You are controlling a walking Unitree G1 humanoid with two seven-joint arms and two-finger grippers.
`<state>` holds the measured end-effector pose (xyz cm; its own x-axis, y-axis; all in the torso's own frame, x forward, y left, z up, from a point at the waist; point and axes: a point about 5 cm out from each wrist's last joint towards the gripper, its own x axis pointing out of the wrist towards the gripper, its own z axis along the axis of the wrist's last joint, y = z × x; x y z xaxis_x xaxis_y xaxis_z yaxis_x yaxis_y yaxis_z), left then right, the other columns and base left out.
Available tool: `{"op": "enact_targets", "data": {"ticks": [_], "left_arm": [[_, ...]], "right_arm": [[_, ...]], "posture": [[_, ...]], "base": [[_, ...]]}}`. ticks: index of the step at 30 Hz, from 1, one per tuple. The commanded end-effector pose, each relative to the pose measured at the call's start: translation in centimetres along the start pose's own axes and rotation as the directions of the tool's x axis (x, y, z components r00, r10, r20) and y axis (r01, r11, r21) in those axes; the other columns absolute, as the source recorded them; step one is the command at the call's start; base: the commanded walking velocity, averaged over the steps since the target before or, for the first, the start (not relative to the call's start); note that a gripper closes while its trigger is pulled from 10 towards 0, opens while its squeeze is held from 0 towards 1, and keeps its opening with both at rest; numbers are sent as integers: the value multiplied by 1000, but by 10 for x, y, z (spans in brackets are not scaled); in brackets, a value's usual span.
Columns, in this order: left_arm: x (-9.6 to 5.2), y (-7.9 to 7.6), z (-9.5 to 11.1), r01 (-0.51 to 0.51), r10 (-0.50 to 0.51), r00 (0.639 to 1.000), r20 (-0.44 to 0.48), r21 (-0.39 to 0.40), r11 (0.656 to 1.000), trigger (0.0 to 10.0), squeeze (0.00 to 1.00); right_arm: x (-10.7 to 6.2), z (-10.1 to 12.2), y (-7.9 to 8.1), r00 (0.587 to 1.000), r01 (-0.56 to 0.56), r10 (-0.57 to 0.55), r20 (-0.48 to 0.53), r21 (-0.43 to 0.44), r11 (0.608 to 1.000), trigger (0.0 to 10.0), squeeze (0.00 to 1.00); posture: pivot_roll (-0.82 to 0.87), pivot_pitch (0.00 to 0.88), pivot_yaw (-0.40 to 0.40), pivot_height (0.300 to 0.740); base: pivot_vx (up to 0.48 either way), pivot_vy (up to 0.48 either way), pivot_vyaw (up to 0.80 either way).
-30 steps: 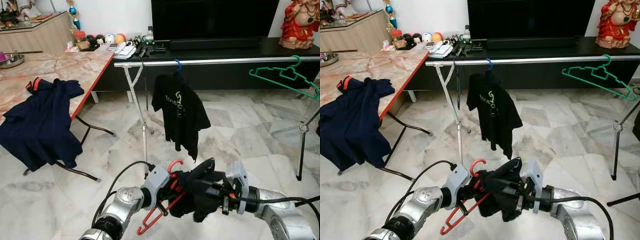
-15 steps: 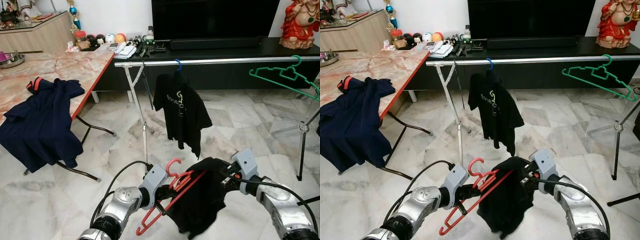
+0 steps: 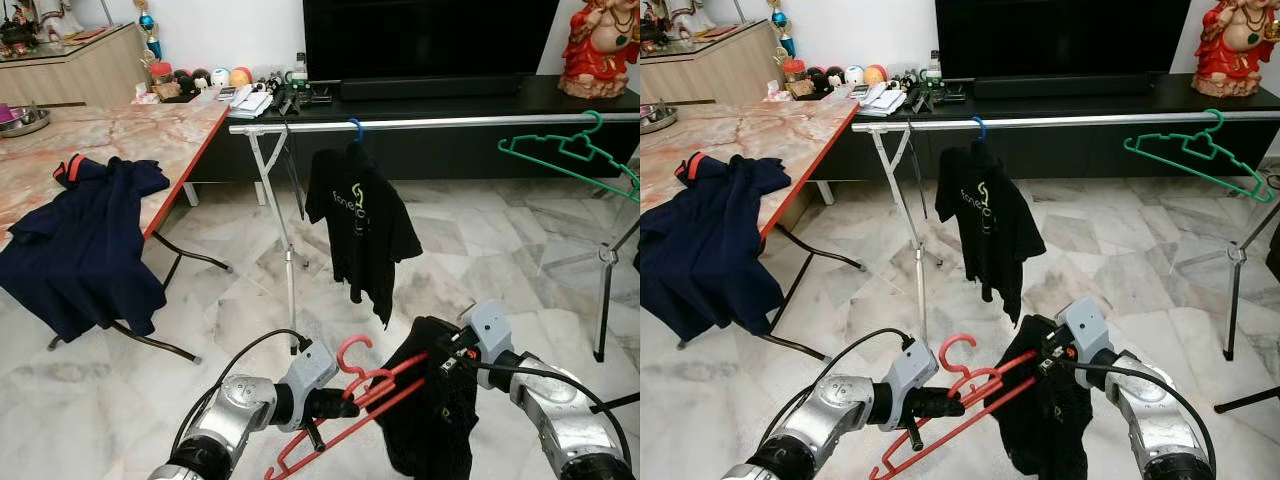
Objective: Hang hanger
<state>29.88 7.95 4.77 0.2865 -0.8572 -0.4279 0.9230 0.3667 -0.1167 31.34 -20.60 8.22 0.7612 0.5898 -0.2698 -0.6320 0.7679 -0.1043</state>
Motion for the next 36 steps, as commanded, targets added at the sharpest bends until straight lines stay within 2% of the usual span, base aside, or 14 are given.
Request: {"op": "enact_targets", "data": {"ticks": [1,7,9,13,16,18,20,23,25,26,29,33,36], "left_arm": [[1,-4,2,47,-47,999,-8,18,999,10000,0],[3,-6,5,87,-86,996,-31,41,995,10000,0],[3,-7,6,101,-99,994,-42,43,994,10000,0],[2,-8,7,134,-132,990,-50,49,990,10000,0],[3,-8,9,128,-127,992,-27,43,991,10000,0],[4,-6,13,108,-108,994,6,28,994,10000,0],[5,-6,13,105,-105,994,10,26,994,10000,0],[8,-2,22,40,-41,997,66,16,999,10000,0],[9,-1,24,24,-25,997,78,13,1000,10000,0],[9,1,26,-4,2,996,92,17,1000,10000,0],[8,7,29,-69,69,991,111,4,998,10000,0],[9,10,29,-131,128,986,106,21,991,10000,0],[9,15,30,-220,218,969,119,9,975,10000,0]], "right_arm": [[7,13,3,997,-49,50,57,-21,999,10000,0],[8,19,14,978,-181,181,101,-6,983,10000,0],[6,24,19,955,-263,258,145,14,965,10000,0],[3,29,23,924,-351,346,164,0,936,10000,0],[2,32,22,914,-376,369,170,9,926,10000,0],[0,35,27,885,-440,429,182,22,898,10000,0],[0,35,30,875,-460,448,186,26,887,10000,0],[-6,31,43,822,-559,545,168,53,827,10000,0],[-7,27,43,827,-555,545,141,48,830,10000,0],[-6,23,41,847,-527,520,113,37,849,10000,0],[-7,12,38,866,-499,496,58,67,864,10000,0],[-10,10,44,850,-527,525,54,81,846,10000,0],[-12,11,49,836,-549,545,63,92,831,10000,0]], "posture": [[-58,36,46,740],[-59,37,46,740],[-59,38,45,740],[-59,38,45,740],[-58,38,43,740],[-60,39,44,740],[-60,39,44,740],[-61,41,44,740],[-61,41,44,740],[-61,40,43,740],[-63,40,43,740],[-62,40,42,740],[-62,40,42,740]], "base": [[0,0,0],[0,0,0],[0,0,0],[0,0,0],[0,0,0],[0,0,0],[0,0,0],[0,0,0],[0,0,0],[0,0,0],[0,0,0],[0,0,0],[0,0,0]]}}
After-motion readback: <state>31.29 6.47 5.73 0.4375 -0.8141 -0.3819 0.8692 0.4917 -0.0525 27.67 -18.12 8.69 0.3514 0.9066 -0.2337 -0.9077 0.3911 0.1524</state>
